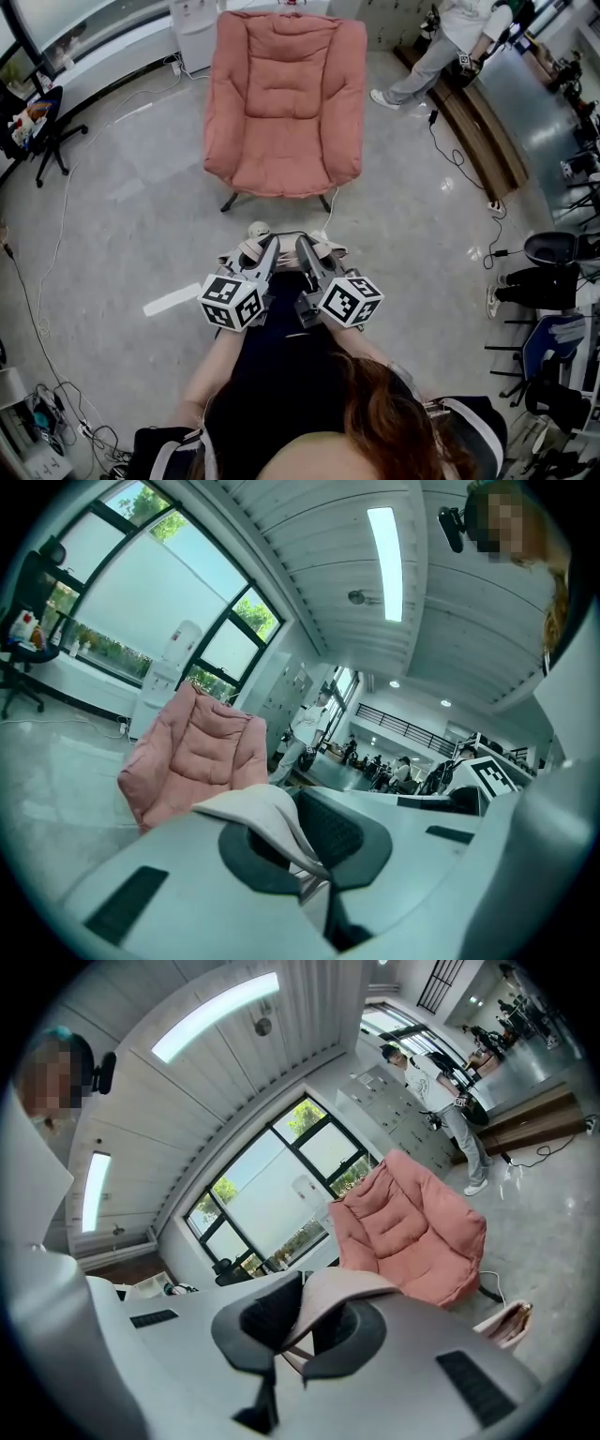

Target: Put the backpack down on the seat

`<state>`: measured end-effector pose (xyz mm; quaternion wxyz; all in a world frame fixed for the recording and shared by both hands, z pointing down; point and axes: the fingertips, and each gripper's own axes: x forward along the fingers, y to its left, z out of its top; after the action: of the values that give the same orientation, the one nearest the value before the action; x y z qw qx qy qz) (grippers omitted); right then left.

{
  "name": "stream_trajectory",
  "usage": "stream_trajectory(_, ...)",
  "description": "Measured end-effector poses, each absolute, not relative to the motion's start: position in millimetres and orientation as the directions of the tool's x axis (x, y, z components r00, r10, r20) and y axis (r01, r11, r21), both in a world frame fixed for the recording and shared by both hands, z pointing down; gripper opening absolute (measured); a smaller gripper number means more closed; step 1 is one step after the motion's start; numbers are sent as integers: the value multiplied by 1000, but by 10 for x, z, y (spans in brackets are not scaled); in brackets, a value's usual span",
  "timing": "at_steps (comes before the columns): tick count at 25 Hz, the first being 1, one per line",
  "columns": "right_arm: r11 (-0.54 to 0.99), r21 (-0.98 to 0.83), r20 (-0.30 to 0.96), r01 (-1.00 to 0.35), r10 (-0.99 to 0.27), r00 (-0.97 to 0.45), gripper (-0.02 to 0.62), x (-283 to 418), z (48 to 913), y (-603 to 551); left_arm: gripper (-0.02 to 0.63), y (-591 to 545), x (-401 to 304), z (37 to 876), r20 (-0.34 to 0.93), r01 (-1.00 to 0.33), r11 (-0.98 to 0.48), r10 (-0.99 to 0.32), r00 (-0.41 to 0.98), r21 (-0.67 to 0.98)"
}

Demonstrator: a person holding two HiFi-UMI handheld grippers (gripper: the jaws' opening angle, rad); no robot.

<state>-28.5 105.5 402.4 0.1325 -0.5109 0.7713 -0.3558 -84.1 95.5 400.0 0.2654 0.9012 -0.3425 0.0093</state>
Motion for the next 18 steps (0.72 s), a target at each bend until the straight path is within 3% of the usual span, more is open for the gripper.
stream_trajectory(18, 186, -687, 180, -702, -893, -413, 34, 101, 4180, 337, 18, 226, -438, 4175, 236, -594, -632, -561, 794, 497)
